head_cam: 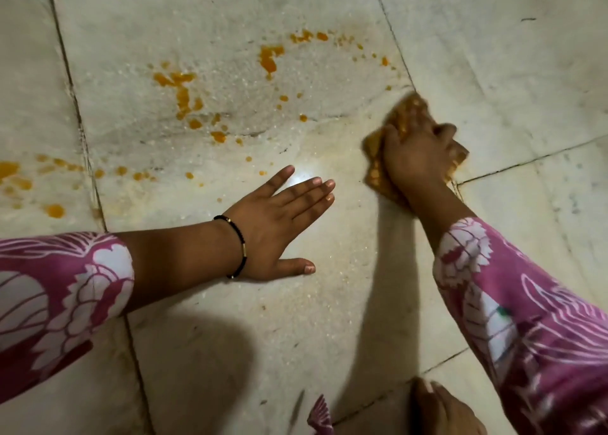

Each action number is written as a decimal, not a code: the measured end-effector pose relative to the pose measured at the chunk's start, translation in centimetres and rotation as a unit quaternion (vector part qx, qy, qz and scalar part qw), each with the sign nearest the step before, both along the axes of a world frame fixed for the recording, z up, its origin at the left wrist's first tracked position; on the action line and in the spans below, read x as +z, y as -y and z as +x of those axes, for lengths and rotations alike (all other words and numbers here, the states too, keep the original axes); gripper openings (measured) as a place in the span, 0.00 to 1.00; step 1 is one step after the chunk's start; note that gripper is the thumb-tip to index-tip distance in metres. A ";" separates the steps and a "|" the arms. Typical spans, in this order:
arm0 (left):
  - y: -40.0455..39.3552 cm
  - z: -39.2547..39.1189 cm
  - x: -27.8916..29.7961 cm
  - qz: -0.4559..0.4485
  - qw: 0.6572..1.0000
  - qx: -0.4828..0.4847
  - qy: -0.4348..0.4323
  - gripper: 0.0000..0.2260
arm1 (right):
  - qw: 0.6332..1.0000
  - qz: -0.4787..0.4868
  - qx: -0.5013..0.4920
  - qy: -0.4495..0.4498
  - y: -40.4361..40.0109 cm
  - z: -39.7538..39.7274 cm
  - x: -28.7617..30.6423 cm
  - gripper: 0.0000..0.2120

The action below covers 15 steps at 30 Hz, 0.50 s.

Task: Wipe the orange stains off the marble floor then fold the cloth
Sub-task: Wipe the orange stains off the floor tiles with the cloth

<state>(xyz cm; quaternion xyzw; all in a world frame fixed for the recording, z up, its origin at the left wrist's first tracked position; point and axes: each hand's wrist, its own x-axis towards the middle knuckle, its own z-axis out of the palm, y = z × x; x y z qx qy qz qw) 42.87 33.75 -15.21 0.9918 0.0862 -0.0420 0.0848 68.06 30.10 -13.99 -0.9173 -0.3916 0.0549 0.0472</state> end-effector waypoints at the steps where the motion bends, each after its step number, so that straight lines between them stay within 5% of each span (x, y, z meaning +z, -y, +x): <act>1: -0.1 0.0 0.1 -0.002 1.000 -0.001 -0.001 0.41 | 0.999 0.002 0.042 0.003 -0.9 -1.2 -0.1 0.30; 6: 0.3 -0.1 0.2 0.022 1.000 0.001 -0.016 0.40 | 0.983 -0.008 0.182 -0.015 6.8 -5.6 0.0 0.31; 10: 0.5 -0.1 0.2 0.021 1.000 0.009 -0.020 0.40 | 0.995 -0.024 0.100 -0.010 11.8 -1.9 0.5 0.32; 15: 0.5 -0.1 0.3 0.033 0.999 0.010 -0.029 0.40 | 0.998 -0.028 -0.058 0.012 2.7 0.6 -0.1 0.32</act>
